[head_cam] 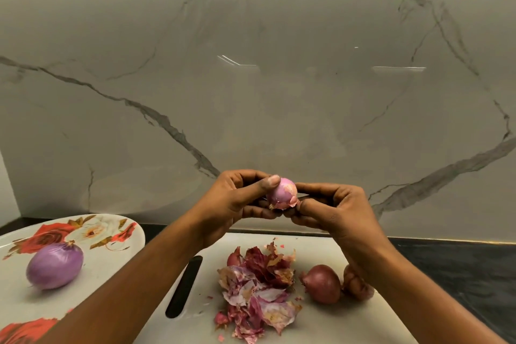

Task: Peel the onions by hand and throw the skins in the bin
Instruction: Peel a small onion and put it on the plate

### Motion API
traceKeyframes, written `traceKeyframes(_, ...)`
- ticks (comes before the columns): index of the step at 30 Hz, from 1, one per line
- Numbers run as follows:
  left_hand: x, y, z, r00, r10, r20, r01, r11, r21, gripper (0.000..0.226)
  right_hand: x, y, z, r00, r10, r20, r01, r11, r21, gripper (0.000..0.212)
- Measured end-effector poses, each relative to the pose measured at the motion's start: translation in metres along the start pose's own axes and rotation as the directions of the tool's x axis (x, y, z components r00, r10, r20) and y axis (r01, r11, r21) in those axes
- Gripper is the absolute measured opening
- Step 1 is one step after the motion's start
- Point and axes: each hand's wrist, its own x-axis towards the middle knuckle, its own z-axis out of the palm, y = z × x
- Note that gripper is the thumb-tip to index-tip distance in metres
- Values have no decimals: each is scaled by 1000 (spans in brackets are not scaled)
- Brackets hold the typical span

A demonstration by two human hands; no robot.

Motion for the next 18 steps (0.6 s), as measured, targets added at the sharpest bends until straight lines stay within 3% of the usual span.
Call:
traceKeyframes(5, -6, -12, -7, 1000, 10, -3, -10, 998, 69, 35, 1, 4, 4, 995, 89, 43, -88, 996, -25, 21)
traceKeyframes(8, -10, -11, -12, 1000, -1, -4, 2, 993, 117, 30, 1, 3, 6, 987, 121, 102, -118, 992, -41, 35)
traceKeyframes(10, -11, -12, -10, 1000, -14, -18, 17, 990, 138, 28, 0, 5, 7, 987, 106, 122, -87, 985, -150, 50)
traceKeyframes(13, -11, -15, -5, 999, -19, -50, 27, 985, 171, 28, -1, 10, 8, 991, 58, 119, -21, 956, -292, 50)
traceKeyframes(18, -11, -18, 0, 994, 35, -103, -18, 986, 167, 30, -2, 12, 9, 996, 17, 83, 9, 951, -310, 46)
